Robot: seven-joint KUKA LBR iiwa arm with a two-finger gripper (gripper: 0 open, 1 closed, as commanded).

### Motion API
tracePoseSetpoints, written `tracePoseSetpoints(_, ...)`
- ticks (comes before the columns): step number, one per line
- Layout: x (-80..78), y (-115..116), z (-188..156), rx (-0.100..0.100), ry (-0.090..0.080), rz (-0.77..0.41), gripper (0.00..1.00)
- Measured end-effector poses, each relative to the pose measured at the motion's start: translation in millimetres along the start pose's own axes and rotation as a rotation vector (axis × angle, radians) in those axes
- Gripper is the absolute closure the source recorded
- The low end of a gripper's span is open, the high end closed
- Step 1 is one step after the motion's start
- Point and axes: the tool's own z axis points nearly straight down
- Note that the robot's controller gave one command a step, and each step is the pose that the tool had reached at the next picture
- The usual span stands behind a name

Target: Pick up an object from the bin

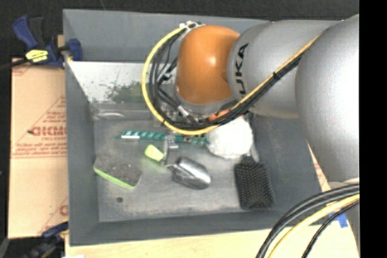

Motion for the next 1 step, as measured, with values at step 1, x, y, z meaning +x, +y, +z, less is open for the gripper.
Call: tracePoseSetpoints(1,0.0,0.0,0.0,0.000,0.000,0.000,0.00)
